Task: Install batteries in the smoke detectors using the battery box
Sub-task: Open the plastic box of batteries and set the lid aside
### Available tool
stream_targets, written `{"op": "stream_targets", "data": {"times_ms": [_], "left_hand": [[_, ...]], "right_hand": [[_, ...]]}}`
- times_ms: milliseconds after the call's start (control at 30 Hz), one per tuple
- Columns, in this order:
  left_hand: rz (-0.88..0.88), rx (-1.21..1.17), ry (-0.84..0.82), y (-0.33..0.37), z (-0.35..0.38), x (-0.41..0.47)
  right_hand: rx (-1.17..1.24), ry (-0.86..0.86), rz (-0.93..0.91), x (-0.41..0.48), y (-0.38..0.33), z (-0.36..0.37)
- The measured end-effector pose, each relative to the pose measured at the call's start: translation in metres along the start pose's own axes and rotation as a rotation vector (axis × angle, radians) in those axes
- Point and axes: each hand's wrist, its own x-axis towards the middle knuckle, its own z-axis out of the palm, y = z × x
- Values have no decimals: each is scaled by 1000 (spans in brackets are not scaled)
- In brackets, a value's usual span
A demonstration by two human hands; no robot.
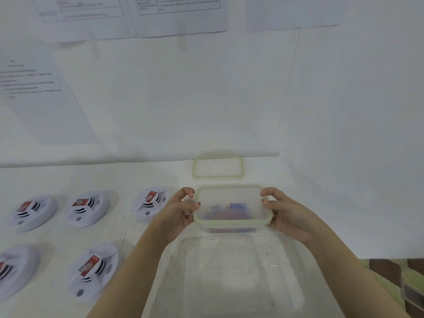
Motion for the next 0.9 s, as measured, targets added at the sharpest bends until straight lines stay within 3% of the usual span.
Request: {"op": "stream_targets", "data": {"times_ms": [367,567,800,900], "left_hand": [[13,53,-34,-7,-4,3],[45,154,-101,-4,-3,4],[95,405,15,2,6,1],[90,470,26,1,10,0]], "right_hand": [[26,-76,-43,-3,7,-4],[-107,38,-215,-5,5,3],[-483,3,78,-33,2,2],[-443,115,18,-24,0,11]]}}
